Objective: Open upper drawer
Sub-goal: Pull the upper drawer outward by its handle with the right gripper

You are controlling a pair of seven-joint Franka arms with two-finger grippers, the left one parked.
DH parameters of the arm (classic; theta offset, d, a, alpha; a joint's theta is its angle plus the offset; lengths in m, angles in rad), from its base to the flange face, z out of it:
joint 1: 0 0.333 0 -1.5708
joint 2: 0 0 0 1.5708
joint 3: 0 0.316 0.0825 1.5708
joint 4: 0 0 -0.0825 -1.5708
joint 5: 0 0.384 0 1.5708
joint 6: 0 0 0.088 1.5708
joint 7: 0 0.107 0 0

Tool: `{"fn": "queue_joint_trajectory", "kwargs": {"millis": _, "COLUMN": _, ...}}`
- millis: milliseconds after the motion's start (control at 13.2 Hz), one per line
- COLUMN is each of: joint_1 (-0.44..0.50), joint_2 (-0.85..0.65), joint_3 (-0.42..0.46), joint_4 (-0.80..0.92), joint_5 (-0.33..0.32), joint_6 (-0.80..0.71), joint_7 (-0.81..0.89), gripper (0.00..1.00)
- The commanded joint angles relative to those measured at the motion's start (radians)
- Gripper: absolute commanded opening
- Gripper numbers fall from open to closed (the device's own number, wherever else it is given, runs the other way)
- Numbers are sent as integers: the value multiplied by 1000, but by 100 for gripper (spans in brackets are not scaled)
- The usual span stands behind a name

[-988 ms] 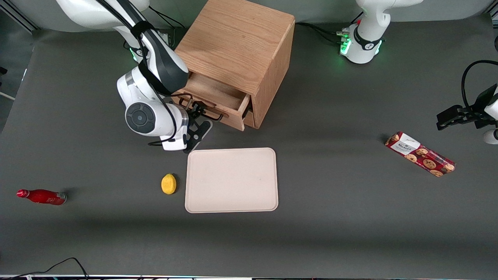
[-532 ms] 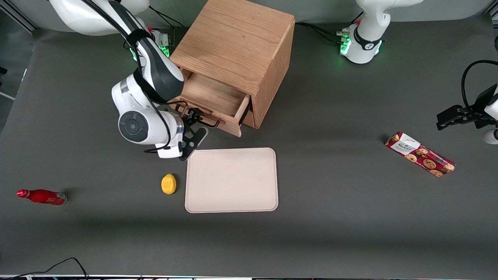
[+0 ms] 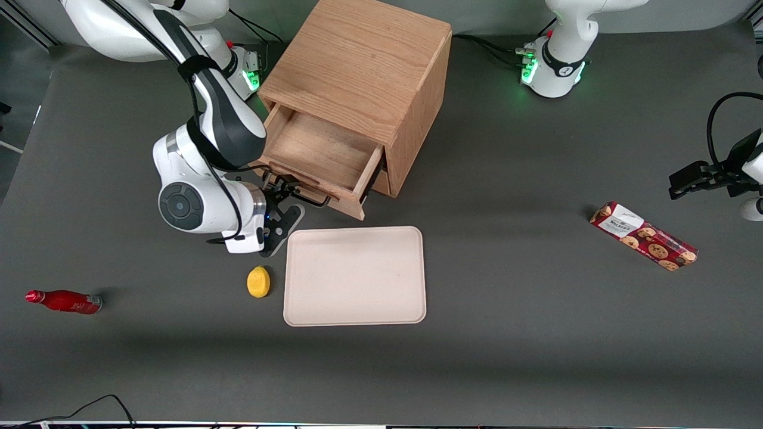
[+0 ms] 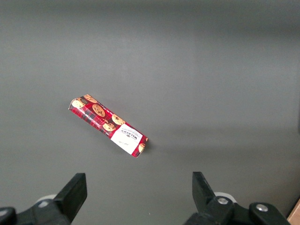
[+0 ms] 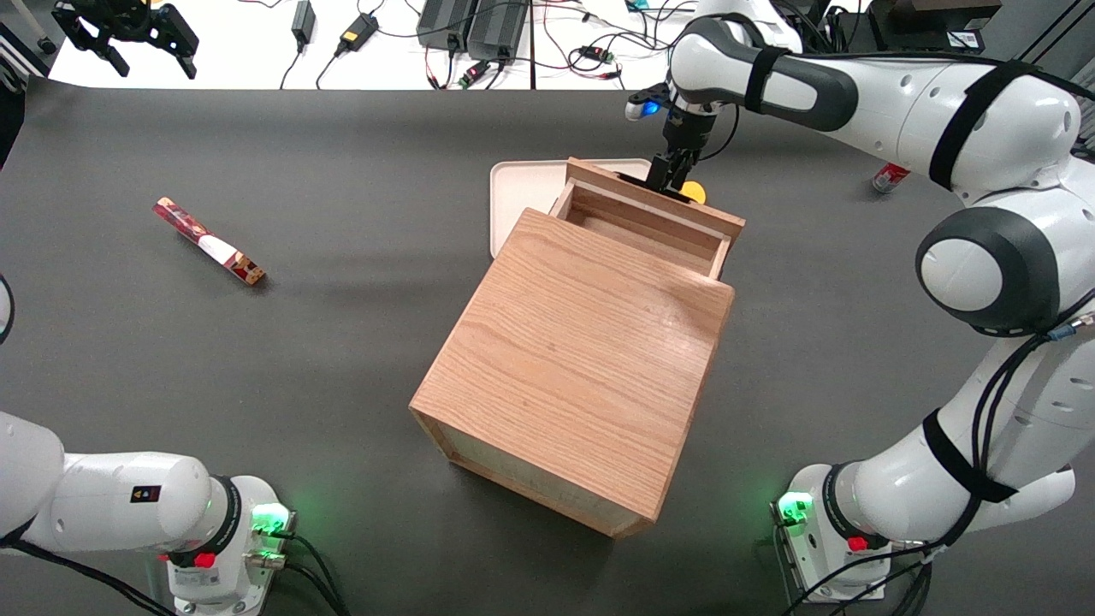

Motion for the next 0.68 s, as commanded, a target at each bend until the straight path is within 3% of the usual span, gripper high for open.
{"fn": "queue_joint_trajectory", "kwargs": {"millis": 0, "joint_1": -35, "joint_2": 36, "joint_3": 14, "joint_4": 48, "joint_5": -16, "joint_6": -6, "joint_7": -43, "gripper": 100}}
{"fn": "queue_joint_trajectory", "kwargs": {"millis": 608, "joint_1": -78, "joint_2": 96, "joint_3": 17, "joint_4": 105, "joint_5": -14, "joint_6": -12, "joint_7": -69, "gripper": 100}}
